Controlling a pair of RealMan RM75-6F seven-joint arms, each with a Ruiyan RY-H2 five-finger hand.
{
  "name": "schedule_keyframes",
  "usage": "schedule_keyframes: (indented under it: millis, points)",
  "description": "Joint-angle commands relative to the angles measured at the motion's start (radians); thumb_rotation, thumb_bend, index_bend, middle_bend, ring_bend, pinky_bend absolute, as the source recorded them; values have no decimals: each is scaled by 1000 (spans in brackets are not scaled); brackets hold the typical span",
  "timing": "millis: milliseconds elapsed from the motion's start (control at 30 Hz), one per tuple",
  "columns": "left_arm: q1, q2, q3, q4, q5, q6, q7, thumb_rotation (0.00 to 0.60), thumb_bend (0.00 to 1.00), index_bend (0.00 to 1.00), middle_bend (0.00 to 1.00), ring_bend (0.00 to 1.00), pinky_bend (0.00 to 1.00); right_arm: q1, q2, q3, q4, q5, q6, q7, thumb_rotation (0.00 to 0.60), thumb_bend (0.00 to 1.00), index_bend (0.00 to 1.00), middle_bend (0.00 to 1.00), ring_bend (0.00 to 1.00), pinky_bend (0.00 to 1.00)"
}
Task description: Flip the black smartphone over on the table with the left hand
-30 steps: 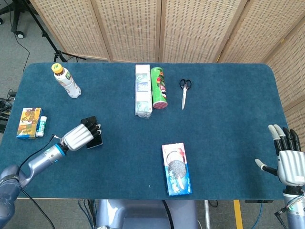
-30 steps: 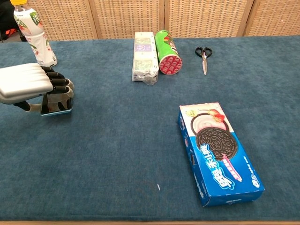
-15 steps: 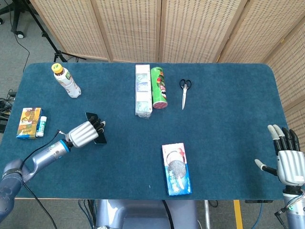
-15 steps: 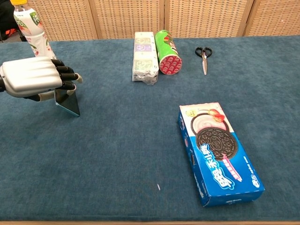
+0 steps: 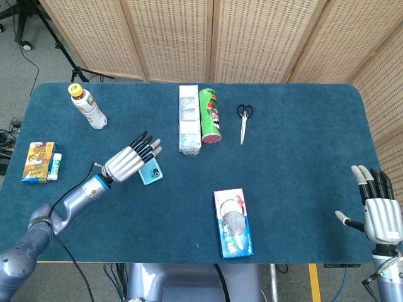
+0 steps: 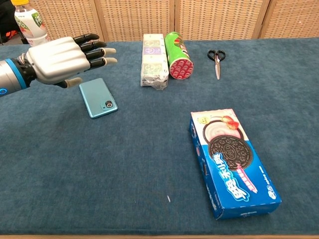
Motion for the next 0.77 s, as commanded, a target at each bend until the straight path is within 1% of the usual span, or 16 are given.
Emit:
schedule_keyframes:
  millis: [33,67,100,133,167,200,267,333,367,467,567,667,767]
  points:
    - [-6,-6,-21,-24,-22,1,-5,600,306,0,0,0,34,-1,1,1,-1,1,1,1,600,0,12,0,0,0]
    - [-3,-2,-27,-37,-29,10,-15,600,251,0,0,0,34,-1,2,1,-1,2,1,2,600,0,12,0,0,0]
    - [3,5,-34,-52,-37,22,-28,600,148,0,0,0,34,-1,3,2,-1,3,1,4,600,0,12,0,0,0]
    - [17,18,-52,-86,-58,43,-59,600,62,0,0,0,34,-1,4,3,-1,5,0,6,600,0,12,0,0,0]
    - [28,32,-62,-116,-71,55,-76,600,21,0,0,0,34,-1,4,3,-1,6,-1,8,600,0,12,0,0,0]
    - [48,57,-81,-174,-97,73,-113,600,0,0,0,0,34,-1,5,3,-2,7,-3,10,600,0,12,0,0,0]
    - [74,105,-96,-264,-123,91,-141,600,0,0,0,0,34,-1,7,2,-4,7,-4,11,600,0,12,0,0,0]
    - [119,180,-109,-401,-158,109,-173,600,0,0,0,0,33,-2,9,2,-9,3,0,10,600,0,12,0,0,0]
    - [147,229,-111,-489,-178,119,-183,600,0,0,0,0,33,-3,11,1,-13,1,3,10,600,0,12,0,0,0]
    - [228,344,-109,-700,-236,139,-187,600,0,0,0,0,33,-6,16,-2,-24,-7,10,11,600,0,12,0,0,0]
    - [303,430,-92,-840,-274,169,-176,600,0,0,0,0,33,-9,21,-3,-33,-11,16,14,600,0,12,0,0,0]
    - [362,500,-72,-939,-310,178,-155,600,0,0,0,0,33,-10,25,-5,-39,-15,19,15,600,0,12,0,0,0]
    - [414,564,-56,-1027,-364,163,-159,600,0,0,0,0,30,-11,29,-5,-43,-21,23,14,600,0,12,0,0,0]
